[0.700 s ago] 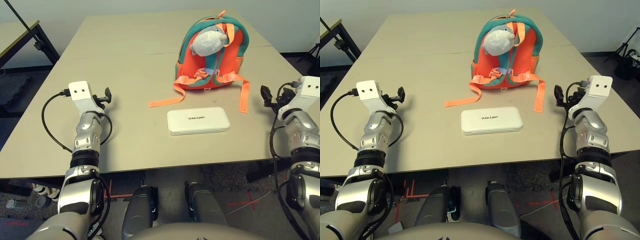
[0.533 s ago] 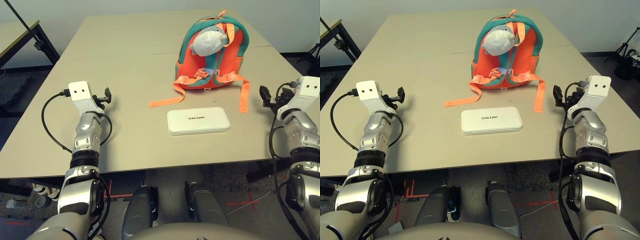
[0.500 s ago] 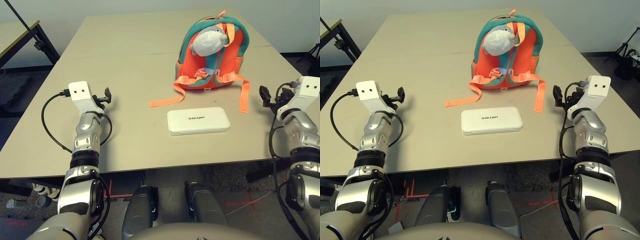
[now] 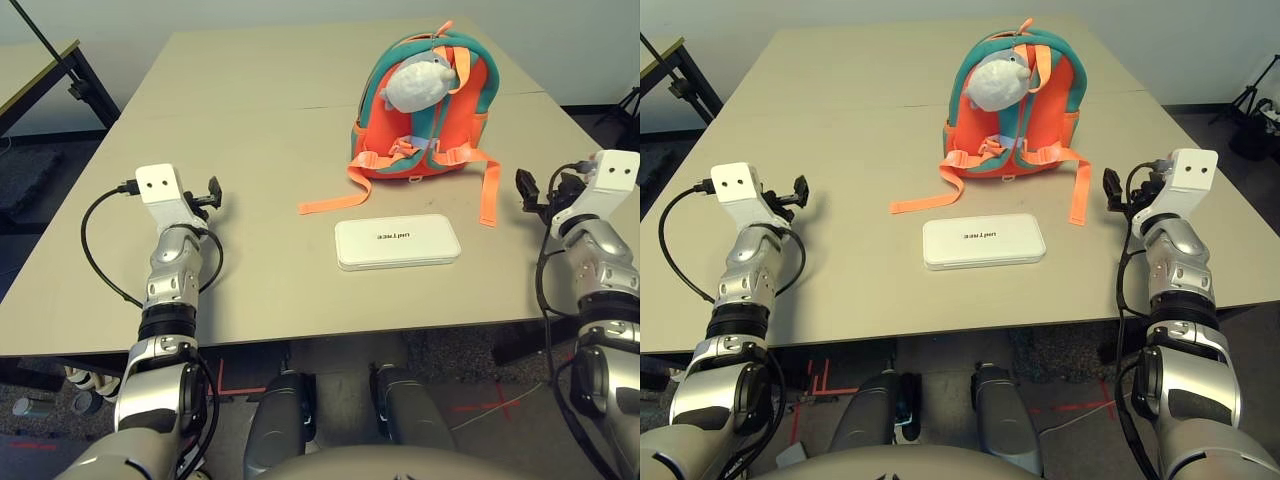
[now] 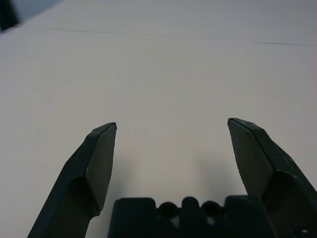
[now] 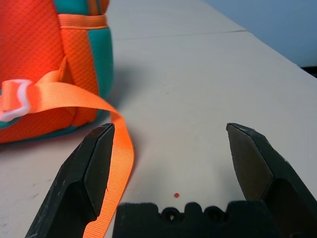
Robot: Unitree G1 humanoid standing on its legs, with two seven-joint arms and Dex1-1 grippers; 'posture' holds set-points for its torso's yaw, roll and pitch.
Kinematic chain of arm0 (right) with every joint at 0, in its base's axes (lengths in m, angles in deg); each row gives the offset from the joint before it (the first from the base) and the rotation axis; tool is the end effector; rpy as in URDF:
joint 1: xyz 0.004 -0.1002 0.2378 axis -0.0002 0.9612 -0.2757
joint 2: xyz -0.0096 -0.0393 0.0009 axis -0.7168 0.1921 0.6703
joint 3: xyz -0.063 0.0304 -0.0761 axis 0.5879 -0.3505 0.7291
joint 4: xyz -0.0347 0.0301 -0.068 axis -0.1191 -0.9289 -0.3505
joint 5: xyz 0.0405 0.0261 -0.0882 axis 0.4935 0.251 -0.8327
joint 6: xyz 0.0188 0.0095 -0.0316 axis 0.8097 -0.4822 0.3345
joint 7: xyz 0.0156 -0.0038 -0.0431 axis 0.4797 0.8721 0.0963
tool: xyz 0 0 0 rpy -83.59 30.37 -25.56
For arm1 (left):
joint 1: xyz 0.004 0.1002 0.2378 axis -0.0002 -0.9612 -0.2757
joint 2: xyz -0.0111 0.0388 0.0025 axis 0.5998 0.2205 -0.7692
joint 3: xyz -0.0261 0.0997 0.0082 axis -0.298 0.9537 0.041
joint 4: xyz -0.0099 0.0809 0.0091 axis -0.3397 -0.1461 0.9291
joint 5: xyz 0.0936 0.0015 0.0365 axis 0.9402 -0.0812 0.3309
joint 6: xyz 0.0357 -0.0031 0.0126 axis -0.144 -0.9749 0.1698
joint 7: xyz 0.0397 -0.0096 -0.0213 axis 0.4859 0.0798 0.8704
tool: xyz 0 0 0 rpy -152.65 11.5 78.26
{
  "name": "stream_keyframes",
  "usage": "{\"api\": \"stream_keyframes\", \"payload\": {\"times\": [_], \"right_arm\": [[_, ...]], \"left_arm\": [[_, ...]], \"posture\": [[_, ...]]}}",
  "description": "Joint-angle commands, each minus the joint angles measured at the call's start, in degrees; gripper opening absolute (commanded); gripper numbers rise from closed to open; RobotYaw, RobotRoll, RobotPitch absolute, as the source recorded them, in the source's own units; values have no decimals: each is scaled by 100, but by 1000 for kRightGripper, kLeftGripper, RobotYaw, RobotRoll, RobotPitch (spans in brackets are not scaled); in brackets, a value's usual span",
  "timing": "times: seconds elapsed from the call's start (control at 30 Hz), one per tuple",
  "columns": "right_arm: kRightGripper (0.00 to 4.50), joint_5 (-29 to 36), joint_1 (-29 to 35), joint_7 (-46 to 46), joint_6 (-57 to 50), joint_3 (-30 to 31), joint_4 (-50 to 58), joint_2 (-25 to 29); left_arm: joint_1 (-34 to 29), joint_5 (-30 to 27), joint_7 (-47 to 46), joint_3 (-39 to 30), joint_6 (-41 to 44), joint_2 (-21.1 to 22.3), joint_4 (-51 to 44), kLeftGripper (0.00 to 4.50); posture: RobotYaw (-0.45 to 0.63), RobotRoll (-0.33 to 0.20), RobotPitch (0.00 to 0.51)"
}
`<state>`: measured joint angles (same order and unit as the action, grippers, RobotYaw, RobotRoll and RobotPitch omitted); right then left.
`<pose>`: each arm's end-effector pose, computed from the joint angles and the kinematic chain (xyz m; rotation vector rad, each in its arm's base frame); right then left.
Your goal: Put the pencil case into the backpack and zip it.
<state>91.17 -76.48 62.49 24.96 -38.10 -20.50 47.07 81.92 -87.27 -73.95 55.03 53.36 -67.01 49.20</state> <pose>0.2811 -0.3164 0.1031 -0.0253 0.0061 -0.0474 0.2896 0.2464 0.0887 -0.1692 0.0065 0.0333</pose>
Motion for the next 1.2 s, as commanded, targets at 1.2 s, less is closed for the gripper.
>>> {"api": "stream_keyframes", "payload": {"times": [1.2], "right_arm": [[4466,-997,904,1680,-259,1263,1591,889]], "left_arm": [[482,-3511,1371,-326,7858,-265,-898,4500]], "posture": [[-208,0,95]]}}
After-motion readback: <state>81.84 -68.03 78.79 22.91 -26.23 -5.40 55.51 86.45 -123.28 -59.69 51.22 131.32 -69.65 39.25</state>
